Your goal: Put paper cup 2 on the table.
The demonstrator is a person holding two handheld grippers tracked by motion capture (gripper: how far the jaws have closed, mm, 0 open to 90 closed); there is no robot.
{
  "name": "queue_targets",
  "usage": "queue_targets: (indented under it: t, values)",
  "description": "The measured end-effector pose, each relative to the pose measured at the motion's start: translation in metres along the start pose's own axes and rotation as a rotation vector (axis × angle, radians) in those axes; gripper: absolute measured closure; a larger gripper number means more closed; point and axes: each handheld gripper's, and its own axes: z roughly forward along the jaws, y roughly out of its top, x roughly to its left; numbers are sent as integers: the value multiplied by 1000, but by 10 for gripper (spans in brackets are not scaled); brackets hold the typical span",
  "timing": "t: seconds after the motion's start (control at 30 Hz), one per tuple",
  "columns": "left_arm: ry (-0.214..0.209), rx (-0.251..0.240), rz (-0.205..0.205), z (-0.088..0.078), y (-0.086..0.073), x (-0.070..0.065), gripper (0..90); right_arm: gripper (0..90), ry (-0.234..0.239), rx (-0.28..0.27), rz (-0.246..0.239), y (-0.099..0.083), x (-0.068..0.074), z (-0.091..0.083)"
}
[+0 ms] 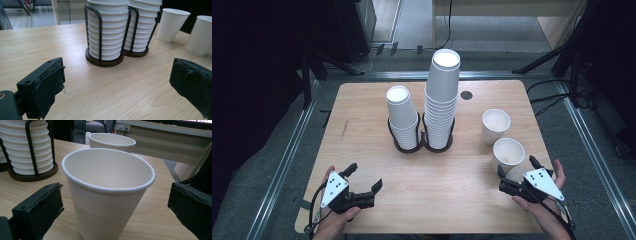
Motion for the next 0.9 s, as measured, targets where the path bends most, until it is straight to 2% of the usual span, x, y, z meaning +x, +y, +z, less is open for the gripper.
queue_targets:
  t: [0.33,0.43,0.6,0.7,0.8,0.9]
  values:
    - [46,10,-20,-12,-9,12,0,0,-10,-16,-1,0,-10,-15]
    - [67,24,-11,-14,-13,17,0,0,-21,-16,1,-2,-13,-19]
    - [95,27,-25,-22,-17,27,0,0,-41,-18,6,-5,-22,-25]
    - [122,38,-34,-27,-23,35,0,0,-61,-17,6,-8,-27,-28]
    - [150,55,-36,-32,-29,43,0,0,-88,-12,26,-13,-33,-30]
    - [202,78,-24,-36,-36,51,0,0,-111,0,38,-18,-39,-33]
